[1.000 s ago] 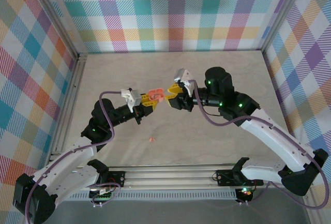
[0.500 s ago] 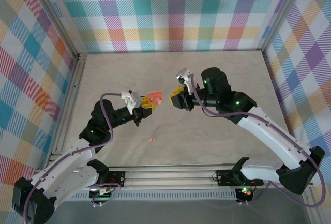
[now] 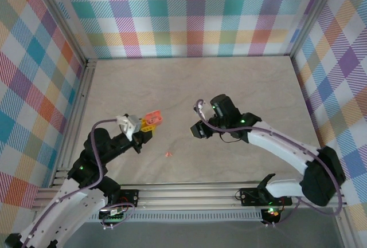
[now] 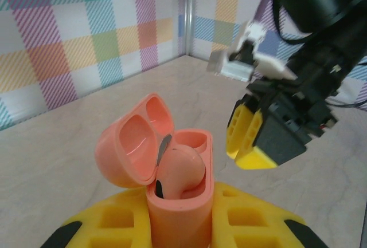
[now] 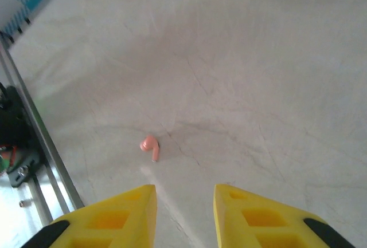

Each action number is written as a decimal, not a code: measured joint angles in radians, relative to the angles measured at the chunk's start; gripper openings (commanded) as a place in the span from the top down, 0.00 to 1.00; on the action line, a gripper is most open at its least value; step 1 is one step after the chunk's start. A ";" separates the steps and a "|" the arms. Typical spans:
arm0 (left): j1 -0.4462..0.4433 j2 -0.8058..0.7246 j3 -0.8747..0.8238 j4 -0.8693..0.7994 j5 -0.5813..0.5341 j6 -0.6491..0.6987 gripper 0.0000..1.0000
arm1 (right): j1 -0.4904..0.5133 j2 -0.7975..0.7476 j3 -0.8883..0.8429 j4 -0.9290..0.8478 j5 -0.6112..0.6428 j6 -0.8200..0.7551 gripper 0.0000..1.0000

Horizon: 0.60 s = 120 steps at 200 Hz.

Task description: Insert wireless bluetooth earbuds into charging case

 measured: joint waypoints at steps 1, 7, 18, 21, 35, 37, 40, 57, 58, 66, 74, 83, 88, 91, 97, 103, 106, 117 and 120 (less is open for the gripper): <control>0.000 -0.008 0.000 -0.008 -0.005 0.000 1.00 | 0.001 0.008 0.003 -0.001 0.001 -0.002 0.65; 0.000 -0.042 0.000 -0.040 -0.013 0.000 1.00 | 0.009 0.043 0.014 -0.006 0.002 -0.009 0.63; 0.000 -0.094 0.000 -0.093 -0.034 0.000 1.00 | 0.031 0.105 0.037 -0.020 0.009 -0.031 0.61; 0.000 -0.108 0.001 -0.107 -0.040 0.000 1.00 | 0.039 0.122 0.044 -0.024 0.011 -0.039 0.60; 0.000 -0.163 0.003 -0.179 -0.068 -0.002 1.00 | 0.085 0.191 0.083 -0.048 0.029 -0.079 0.59; 0.000 -0.169 0.004 -0.189 -0.074 -0.002 1.00 | 0.093 0.200 0.090 -0.051 0.032 -0.084 0.59; 0.000 -0.178 0.006 -0.204 -0.078 -0.002 1.00 | 0.103 0.212 0.097 -0.054 0.034 -0.094 0.58; 0.000 -0.218 0.018 -0.275 -0.104 -0.002 1.00 | 0.162 0.277 0.153 -0.081 0.056 -0.151 0.58; 0.000 -0.219 0.018 -0.278 -0.105 -0.002 1.00 | 0.164 0.280 0.155 -0.082 0.058 -0.153 0.58; 0.000 -0.233 0.026 -0.309 -0.114 -0.002 1.00 | 0.187 0.308 0.185 -0.096 0.068 -0.179 0.57; 0.000 -0.245 0.034 -0.333 -0.122 -0.002 1.00 | 0.208 0.338 0.220 -0.111 0.079 -0.203 0.57; 0.000 -0.257 0.044 -0.360 -0.130 -0.002 1.00 | 0.229 0.371 0.258 -0.122 0.090 -0.226 0.57; 0.000 -0.262 0.049 -0.373 -0.134 -0.002 1.00 | 0.239 0.388 0.277 -0.127 0.097 -0.236 0.57; 0.000 -0.266 0.053 -0.380 -0.137 -0.002 1.00 | 0.244 0.397 0.288 -0.131 0.101 -0.241 0.57; 0.000 -0.271 0.060 -0.395 -0.140 -0.002 1.00 | 0.255 0.417 0.308 -0.136 0.107 -0.253 0.57; 0.000 -0.277 0.067 -0.409 -0.147 -0.002 1.00 | 0.262 0.435 0.323 -0.139 0.110 -0.261 0.57; 0.000 -0.280 0.071 -0.415 -0.148 -0.002 1.00 | 0.266 0.446 0.331 -0.141 0.115 -0.264 0.57; 0.000 -0.291 0.082 -0.437 -0.159 0.001 1.00 | 0.273 0.476 0.350 -0.148 0.121 -0.275 0.57; 0.000 -0.294 0.084 -0.443 -0.161 0.001 1.00 | 0.275 0.487 0.356 -0.153 0.124 -0.279 0.57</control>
